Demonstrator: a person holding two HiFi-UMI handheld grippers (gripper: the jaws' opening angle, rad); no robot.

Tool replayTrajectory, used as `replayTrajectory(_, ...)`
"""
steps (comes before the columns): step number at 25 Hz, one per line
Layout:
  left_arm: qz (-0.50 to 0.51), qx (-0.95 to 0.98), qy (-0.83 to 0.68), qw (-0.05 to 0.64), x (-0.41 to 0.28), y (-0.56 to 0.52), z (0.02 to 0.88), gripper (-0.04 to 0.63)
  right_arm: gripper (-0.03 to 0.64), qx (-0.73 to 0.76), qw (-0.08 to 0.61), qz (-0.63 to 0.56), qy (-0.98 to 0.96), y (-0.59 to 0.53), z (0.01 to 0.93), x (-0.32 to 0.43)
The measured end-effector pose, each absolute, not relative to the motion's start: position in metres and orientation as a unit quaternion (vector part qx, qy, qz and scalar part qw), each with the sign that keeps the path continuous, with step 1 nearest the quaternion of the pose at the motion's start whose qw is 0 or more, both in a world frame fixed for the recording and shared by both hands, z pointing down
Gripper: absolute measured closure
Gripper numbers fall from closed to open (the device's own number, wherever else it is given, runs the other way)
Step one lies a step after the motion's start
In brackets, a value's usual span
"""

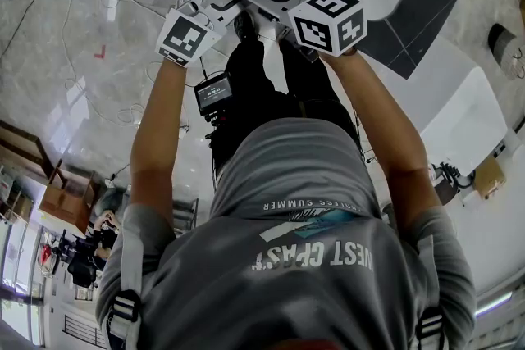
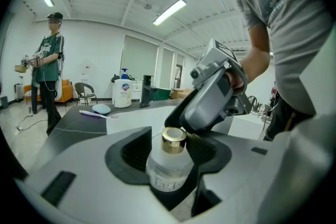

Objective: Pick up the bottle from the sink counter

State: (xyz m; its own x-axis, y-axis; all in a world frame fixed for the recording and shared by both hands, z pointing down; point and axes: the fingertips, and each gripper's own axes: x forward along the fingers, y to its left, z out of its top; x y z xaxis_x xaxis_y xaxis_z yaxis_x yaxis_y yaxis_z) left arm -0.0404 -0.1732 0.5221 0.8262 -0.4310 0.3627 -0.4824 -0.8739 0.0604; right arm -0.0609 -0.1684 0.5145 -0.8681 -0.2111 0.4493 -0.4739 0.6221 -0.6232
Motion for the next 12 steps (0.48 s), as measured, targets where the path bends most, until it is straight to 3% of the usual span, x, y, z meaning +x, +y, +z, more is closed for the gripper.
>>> replayTrajectory(12,0.166,0.955,-0.235,0.071,-0.0385,-0.1733,0.519,0.396,0.407,0.187,0.161,0.393,-0.886,-0.1693,0.513,-0.0609)
